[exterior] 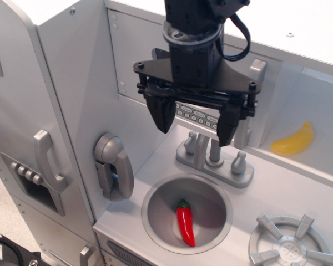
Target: Open microwave
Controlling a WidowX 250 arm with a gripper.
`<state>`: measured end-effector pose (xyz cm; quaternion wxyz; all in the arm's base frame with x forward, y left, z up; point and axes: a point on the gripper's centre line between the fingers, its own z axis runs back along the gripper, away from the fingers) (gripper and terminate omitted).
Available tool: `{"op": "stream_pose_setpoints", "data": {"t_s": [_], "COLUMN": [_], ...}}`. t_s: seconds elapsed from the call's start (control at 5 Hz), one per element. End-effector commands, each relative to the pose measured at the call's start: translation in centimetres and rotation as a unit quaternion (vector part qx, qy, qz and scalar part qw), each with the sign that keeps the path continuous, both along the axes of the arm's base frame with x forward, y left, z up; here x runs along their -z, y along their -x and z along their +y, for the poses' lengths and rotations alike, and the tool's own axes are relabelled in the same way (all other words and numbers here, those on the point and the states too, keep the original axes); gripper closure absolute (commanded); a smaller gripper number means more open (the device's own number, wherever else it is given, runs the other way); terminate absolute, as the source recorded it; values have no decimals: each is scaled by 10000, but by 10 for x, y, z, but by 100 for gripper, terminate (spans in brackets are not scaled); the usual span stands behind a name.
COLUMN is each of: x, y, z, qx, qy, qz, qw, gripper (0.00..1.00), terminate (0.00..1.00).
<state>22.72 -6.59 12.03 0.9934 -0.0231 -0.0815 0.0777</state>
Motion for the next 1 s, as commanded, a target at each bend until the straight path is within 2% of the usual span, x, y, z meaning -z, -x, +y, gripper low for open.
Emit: {"op": "stream_pose_setpoints", "data": {"t_s": [0.0, 0.2, 0.4, 0.6, 0.8], "x": [0, 3, 4, 5, 3], "y": [0, -28, -53, -70, -81], "z": [0, -13, -24, -38, -39], "qx": [0, 145, 294, 487, 453], "qy": [0, -42, -25, 39, -111], "qz": [0, -348, -467, -687, -888], "qw": [10000, 9993, 9985, 9964, 9950], "gripper": [0, 0, 0, 0, 0], "terminate": [0, 0, 0, 0, 0]}}
